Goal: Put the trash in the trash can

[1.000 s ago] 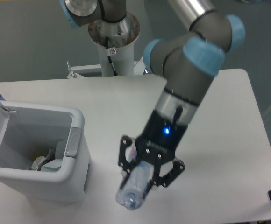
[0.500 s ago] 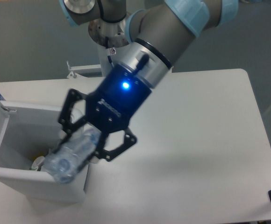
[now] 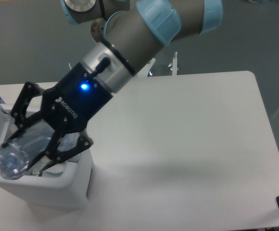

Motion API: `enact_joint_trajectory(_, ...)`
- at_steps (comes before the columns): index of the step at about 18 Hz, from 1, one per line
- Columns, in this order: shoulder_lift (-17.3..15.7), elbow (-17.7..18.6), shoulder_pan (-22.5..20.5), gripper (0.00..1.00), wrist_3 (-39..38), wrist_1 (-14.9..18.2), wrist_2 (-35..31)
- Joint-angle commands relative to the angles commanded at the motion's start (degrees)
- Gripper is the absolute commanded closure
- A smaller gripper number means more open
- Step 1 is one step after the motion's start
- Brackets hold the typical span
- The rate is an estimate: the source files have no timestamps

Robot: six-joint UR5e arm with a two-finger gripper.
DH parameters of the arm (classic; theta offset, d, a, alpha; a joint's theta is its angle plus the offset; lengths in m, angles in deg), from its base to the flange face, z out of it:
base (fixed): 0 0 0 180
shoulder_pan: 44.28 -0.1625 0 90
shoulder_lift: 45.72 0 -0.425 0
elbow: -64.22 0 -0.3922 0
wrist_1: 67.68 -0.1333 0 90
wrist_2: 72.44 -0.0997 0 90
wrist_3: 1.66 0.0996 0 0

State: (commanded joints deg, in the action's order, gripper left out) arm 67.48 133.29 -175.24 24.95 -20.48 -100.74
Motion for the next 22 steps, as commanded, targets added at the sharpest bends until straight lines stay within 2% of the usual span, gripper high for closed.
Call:
enact_joint_trajectory(1,-0.26,0.97,0.35,0.12,0.89,0.00,-0.09)
enact_joint_trajectory(4,-2.19,3.69,0.44,0.00,2.65,-0.09,-0.09)
enact_joint_trajectory(9,-2.81,4.49,-0.34,0.00,3.01,-0.09,-0.26)
enact_joint_trajectory(13,-3.43,4.40,-4.82,0.00,3.09,-0.09,-1.14)
enact_joint_trajectory(18,-5.01,7.38,-10.97,0.00,3.27,0.26,-12.29)
enact_joint_trajectory(20,-5.71,8.79,-11.51,0.00,3.79,0.35,-15.19)
enact_joint_trajectory(22,-6.33,11.60,-11.60,0.00,9.04,0.44,-19.31)
